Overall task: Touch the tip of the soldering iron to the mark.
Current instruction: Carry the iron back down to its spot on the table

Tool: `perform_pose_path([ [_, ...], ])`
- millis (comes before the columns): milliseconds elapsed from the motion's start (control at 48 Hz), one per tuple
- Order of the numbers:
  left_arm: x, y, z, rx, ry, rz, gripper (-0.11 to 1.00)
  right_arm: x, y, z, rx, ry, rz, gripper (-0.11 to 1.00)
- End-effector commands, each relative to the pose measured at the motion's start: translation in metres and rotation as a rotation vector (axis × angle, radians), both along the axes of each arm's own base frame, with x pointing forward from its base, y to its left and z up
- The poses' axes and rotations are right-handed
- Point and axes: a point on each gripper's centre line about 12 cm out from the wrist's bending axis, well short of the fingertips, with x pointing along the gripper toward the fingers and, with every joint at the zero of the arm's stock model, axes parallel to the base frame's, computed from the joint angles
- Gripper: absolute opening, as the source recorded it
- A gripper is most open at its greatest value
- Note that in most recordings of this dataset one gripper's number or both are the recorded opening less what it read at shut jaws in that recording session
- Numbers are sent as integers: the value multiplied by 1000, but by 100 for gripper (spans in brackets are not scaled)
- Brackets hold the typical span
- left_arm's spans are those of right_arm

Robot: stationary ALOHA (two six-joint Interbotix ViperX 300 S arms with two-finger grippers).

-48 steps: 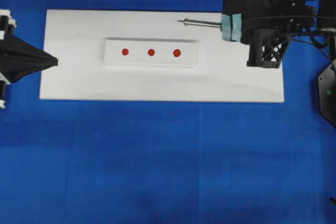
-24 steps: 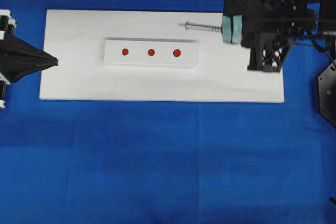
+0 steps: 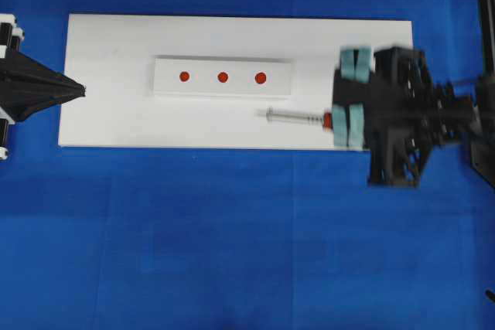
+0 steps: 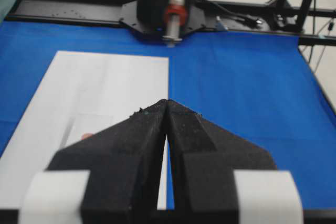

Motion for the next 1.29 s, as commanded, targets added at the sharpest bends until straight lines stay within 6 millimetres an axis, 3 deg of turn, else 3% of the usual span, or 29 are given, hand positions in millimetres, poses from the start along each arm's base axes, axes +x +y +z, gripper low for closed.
perform_pose_path([
  [0,1,-1,5,0,-14,-3,0,2,20,7,20,-29,18,6],
  [209,1,-1,5,-3,-14,-3,0,4,66,2,38,-13,17,6],
  [396,1,-1,5,-2,-15,-4,0,8,86,-2,-3,36,-11,6],
  [688,1,-1,5,-2,-17,-4,0,24,90,-10,-18,13,8,6],
  [1272,1,-1,5,-3,-18,-3,0,120,90,-17,-106,-68,147,6],
])
